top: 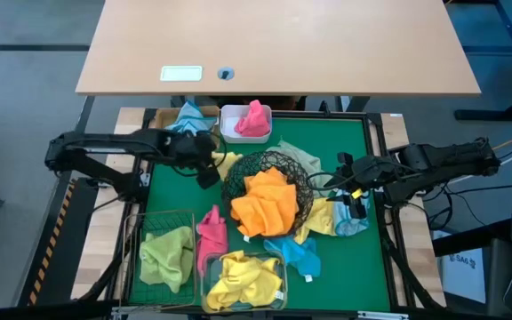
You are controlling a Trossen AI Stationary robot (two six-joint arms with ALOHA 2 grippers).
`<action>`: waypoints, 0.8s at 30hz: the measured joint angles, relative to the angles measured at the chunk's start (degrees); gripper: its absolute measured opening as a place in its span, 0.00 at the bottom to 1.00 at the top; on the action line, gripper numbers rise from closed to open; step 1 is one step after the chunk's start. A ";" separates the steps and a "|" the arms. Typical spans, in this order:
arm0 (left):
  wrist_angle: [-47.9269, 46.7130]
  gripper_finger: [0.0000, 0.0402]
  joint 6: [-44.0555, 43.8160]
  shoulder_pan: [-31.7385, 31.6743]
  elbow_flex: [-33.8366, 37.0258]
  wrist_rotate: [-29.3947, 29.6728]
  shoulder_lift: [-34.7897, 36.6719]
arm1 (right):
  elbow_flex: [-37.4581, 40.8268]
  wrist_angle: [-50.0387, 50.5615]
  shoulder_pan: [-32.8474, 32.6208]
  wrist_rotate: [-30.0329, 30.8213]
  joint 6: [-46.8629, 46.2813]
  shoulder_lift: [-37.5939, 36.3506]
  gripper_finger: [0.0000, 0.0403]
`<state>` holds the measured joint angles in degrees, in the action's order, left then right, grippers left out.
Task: Sort microfiber towel by color & place in baskets
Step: Put the yellow towel into the transparent bin
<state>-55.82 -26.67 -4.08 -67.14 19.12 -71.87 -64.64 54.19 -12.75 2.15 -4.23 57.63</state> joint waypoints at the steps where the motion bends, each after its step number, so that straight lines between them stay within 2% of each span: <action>1: 0.03 0.00 -0.33 1.15 -2.04 -0.06 0.35 | 0.00 0.00 0.00 -0.06 -0.01 0.00 0.47; 6: 1.17 0.00 -1.37 8.61 -12.64 -0.14 0.73 | 0.00 0.09 0.00 0.01 0.00 0.00 0.47; 10: 7.74 0.00 -1.45 15.43 -18.32 -0.12 0.75 | 0.00 0.09 0.00 0.00 0.00 0.00 0.47; 16: 19.18 0.00 -1.45 25.88 -20.45 -0.16 0.58 | 0.00 0.11 0.00 0.00 0.00 0.01 0.47; 24: 24.52 0.00 -5.76 36.30 -20.43 2.59 -4.53 | 0.00 0.20 0.01 0.01 0.00 0.02 0.47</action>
<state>-31.30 -32.43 32.22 -87.57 21.71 -76.40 -64.64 54.39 -12.74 2.16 -4.23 57.65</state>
